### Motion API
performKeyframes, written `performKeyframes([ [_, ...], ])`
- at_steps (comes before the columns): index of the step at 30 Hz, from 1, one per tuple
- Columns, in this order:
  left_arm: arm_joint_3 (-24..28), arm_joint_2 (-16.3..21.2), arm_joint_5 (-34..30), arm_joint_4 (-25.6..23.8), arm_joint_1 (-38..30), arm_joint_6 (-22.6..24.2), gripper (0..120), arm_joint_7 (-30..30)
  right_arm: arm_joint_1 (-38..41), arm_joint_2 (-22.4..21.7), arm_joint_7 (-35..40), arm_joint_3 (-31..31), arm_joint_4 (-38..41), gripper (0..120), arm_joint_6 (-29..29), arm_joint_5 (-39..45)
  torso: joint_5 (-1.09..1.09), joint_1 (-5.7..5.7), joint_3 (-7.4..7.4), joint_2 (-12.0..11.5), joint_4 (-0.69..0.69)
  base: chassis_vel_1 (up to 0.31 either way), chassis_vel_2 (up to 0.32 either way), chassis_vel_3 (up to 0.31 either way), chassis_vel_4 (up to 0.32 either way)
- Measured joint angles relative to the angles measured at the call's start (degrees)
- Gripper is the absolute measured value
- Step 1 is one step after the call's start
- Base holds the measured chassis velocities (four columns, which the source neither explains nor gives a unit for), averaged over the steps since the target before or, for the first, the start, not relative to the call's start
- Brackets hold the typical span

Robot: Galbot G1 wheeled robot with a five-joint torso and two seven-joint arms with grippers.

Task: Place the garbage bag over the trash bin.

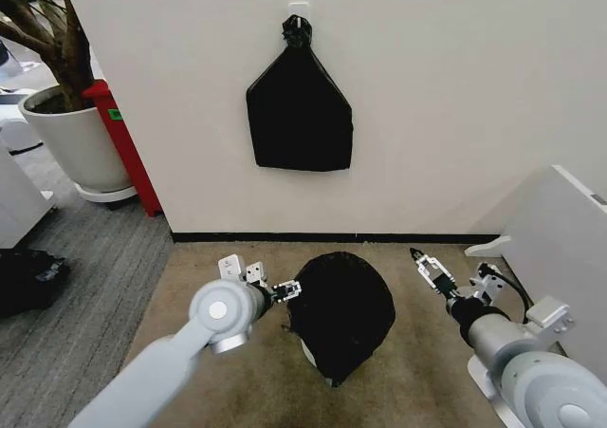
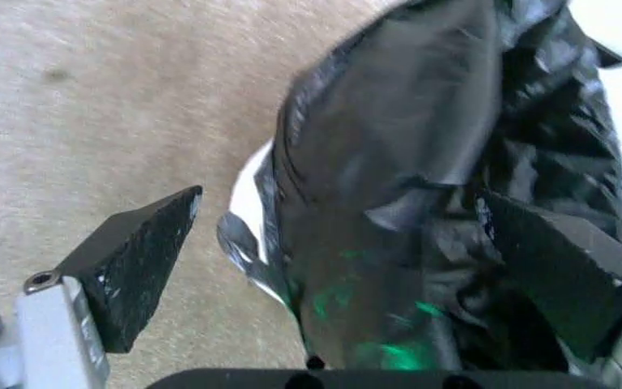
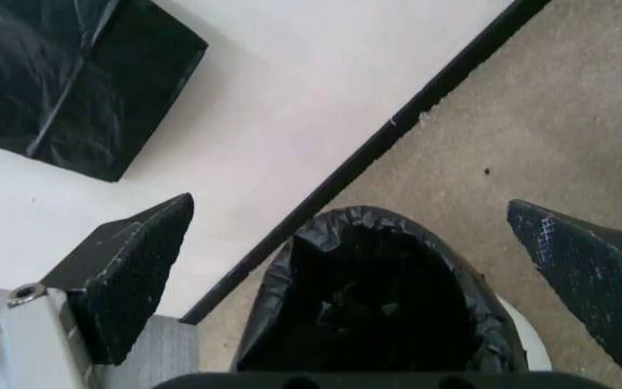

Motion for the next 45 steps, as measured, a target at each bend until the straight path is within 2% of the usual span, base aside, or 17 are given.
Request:
performKeyframes([
  [7, -3.29, 2.22, 0.49, -0.61, 3.14, 1.64, 100, 7.87, -0.17, -0.01, 0.08, 0.03, 0.0, 100, 0.0, -0.1, 0.0, 0.0, 0.0, 0.0, 0.0, 0.0, 0.0, 0.0, 0.0],
  [11, -4.74, 3.07, 3.56, -1.98, 4.83, 0.21, 100, 11.9, -0.15, -0.02, 0.08, 0.17, 0.0, 100, 0.0, -0.17, -0.01, 0.0, 0.0, 0.0, 0.0, 0.0, 0.0, 0.0, 0.0],
  [15, -5.45, 5.41, 18.37, -4.49, 7.93, -8.09, 100, 25.18, -0.1, 0.09, -0.26, 0.05, 0.0, 100, -0.33, -1.22, 0.0, 0.0, 0.0, 0.0, 0.01, 0.0, 0.0, 0.0, 0.0],
  [17, -5.07, 6.2, 30.53, -5.04, 9.75, -14.66, 100, 29.95, -0.41, 0.34, -1.67, -0.32, 0.0, 100, -0.9, -3.56, 0.0, 0.0, 0.0, 0.0, 0.0, 0.0, 0.0, 0.0, 0.0],
  [18, -5.07, 6.2, 30.53, -5.04, 9.75, -14.66, 100, 29.95, -0.41, 0.34, -1.67, -0.32, 0.0, 100, -0.9, -3.56, 0.0, 0.0, 0.0, 0.0, 0.0, 0.0, 0.0, 0.0, 0.0],
  [19, -5.06, 6.56, 36.04, -4.98, 10.69, -17.52, 100, 31.87, -0.75, 0.43, -2.75, -0.55, -0.01, 100, -1.0, -5.66, 0.0, 0.0, 0.0, 0.0, 0.0, 0.0, 0.0, 0.0, 0.0],
  [21, -5.24, 7.07, 42.58, -4.72, 12.03, -21.11, 100, 34.11, -1.29, 0.54, -4.56, -0.95, -0.01, 100, -1.0, -8.99, 0.0, 0.0, 0.0, 0.0, 0.0, 0.0, 0.0, 0.0, 0.0],
  [22, -6.97, 9.78, 55.07, -5.59, 18.63, -29.85, 100, 39.92, -4.21, 1.01, -12.75, -1.86, -0.01, 100, 1.17, -21.47, -0.01, 0.0, 0.0, 0.0, 0.01, 0.0, 0.0, 0.0, 0.0],
  [24, -9.69, 10.88, 56.78, -6.25, 21.71, -31.86, 100, 42.78, -5.92, 1.26, -17.21, -2.13, -0.02, 100, 3.38, -27.76, -0.03, 0.0, 0.0, 0.0, -0.01, 0.0, 0.0, 0.0, 0.0],
  [26, -15.84, 11.41, 58.83, -6.24, 25.65, -33.53, 100, 46.79, -7.9, 1.67, -22.39, -2.79, -0.92, 100, 6.67, -35.99, 0.01, 0.0, -0.01, 0.0, 0.0, 0.0, 0.0, 0.0, 0.0],
  [27, -15.84, 11.41, 58.83, -6.24, 25.65, -33.53, 100, 46.79, -7.9, 1.67, -22.39, -2.79, -0.92, 100, 6.67, -35.99, 0.01, 0.0, -0.01, 0.0, 0.0, 0.0, 0.0, 0.0, 0.0],
  [32, -25.1, 10.94, 60.88, -6.02, 33.15, -34.86, 100, 51.01, -9.48, 2.58, -25.31, -4.86, -1.56, 100, 8.81, -41.96, -0.01, 0.0, 0.0, 0.0, 0.0, 0.0, 0.0, 0.0, 0.0],
  [36, -29.72, 9.97, 63.36, -6.15, 37.76, -36.97, 100, 53.26, -11.13, 2.45, -29.9, -4.91, -4.09, 100, 13.81, -47.86, -0.01, 0.0, 0.0, 0.0, 0.01, 0.0, 0.0, 0.0, 0.0],
  [38, -33.89, 8.46, 65.68, -7.36, 42.3, -38.9, 100, 54.36, -13.78, 0.99, -33.92, -4.1, -8.39, 100, 22.04, -53.9, -0.02, 0.0, 0.0, 0.0, 0.0, 0.0, 0.0, 0.0, 0.0],
  [41, -37.93, 5.89, 68.22, -10.62, 47.49, -40.23, 100, 54.53, -16.16, -0.08, -35.13, -2.61, -13.42, 100, 30.74, -59.64, 0.0, -0.01, 0.0, 0.0, 0.01, 0.0, 0.0, 0.0, 0.0],
  [44, -40.13, 3.62, 70.04, -12.73, 50.31, -41.02, 100, 54.83, -17.95, 0.07, -36.19, -1.13, -15.05, 100, 33.58, -61.48, 0.02, 0.0, 0.0, 0.0, 0.0, 0.0, 0.0, 0.0, 0.0],
  [45, -42.21, 0.93, 71.37, -15.07, 52.97, -41.35, 100, 55.58, -20.24, 0.73, -37.48, 0.15, -14.62, 100, 34.4, -61.39, 0.01, 0.0, 0.0, 0.0, 0.0, 0.0, 0.0, 0.0, 0.0],
])
